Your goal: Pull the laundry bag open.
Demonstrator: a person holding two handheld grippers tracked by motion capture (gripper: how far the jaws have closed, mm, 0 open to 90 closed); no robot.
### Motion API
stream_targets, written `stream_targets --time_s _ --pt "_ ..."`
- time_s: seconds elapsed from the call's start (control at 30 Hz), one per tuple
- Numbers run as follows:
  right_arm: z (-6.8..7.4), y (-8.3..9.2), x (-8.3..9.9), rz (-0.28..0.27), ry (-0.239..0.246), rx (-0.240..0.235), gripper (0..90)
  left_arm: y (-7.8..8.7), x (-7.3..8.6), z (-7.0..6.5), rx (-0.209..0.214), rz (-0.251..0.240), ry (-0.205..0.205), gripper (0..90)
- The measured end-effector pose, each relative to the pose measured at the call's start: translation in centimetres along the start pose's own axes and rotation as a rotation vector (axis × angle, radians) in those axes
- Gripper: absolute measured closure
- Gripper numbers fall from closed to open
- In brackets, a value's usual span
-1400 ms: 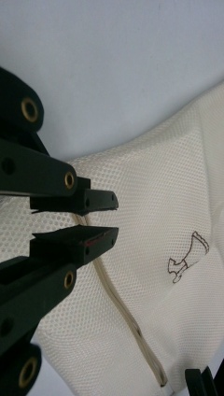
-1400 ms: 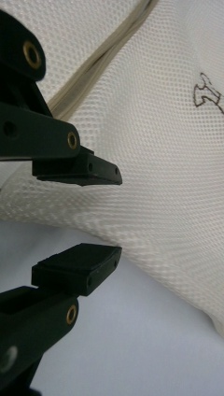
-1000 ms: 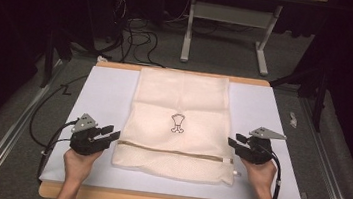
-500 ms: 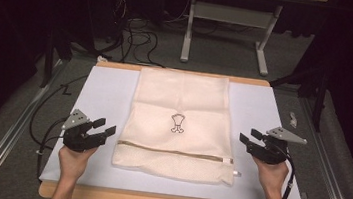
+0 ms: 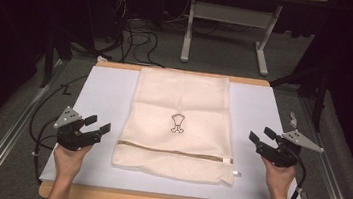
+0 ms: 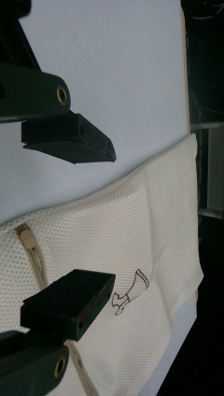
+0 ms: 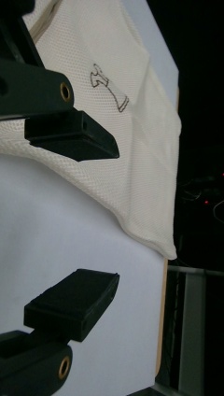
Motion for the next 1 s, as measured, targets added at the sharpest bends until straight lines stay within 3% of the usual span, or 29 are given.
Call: stream_targets --time_s 0.03,0.07,0.1,0.23,0.47,0.57,0.67,0.83,1.0 --pt "0.0 0.0 0.0 0.000 0.000 0.000 34.8 0.0 0.0 0.0 0.000 0.000 0.000 34.3" --pt "-0.4 0.1 -0.2 -0.026 -0.018 0.051 36.4 0.0 0.0 -0.2 -0.009 -0.003 -0.012 33.3" --pt "-0.6 0.2 -0.2 -0.032 -0.015 0.067 36.5 0.0 0.0 -0.2 -0.009 -0.003 -0.012 33.2" --pt "-1.0 0.7 -0.3 -0.072 -0.039 0.091 36.4 0.1 0.1 0.2 -0.006 -0.002 -0.002 31.7" --pt "-2.2 1.3 0.4 -0.089 -0.059 0.108 36.9 0.6 -0.4 1.1 -0.021 -0.049 0.031 29.0" --pt "-2.7 1.8 0.7 -0.091 -0.085 0.099 37.4 0.5 -0.2 1.3 -0.013 -0.034 0.041 29.8" --pt "-3.0 2.1 1.1 -0.102 -0.097 0.096 37.9 0.4 0.0 1.4 -0.014 -0.024 0.021 28.2" --pt "-3.6 2.2 1.5 -0.091 -0.108 0.096 37.9 0.5 0.2 1.8 -0.056 -0.034 0.013 28.6" --pt "-3.8 2.3 1.8 -0.079 -0.107 0.107 37.2 0.3 0.5 2.2 -0.065 -0.031 0.022 28.4"
Point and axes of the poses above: each handheld gripper's, and its own axes: y roughly backward along the jaws, x roughly out of its underside, z roughly to its left, the point moved 8 cm from there along -y, roughly forward along the jaws, and after that the axes turned 2 degrees about -z, right-handed, at the moved point
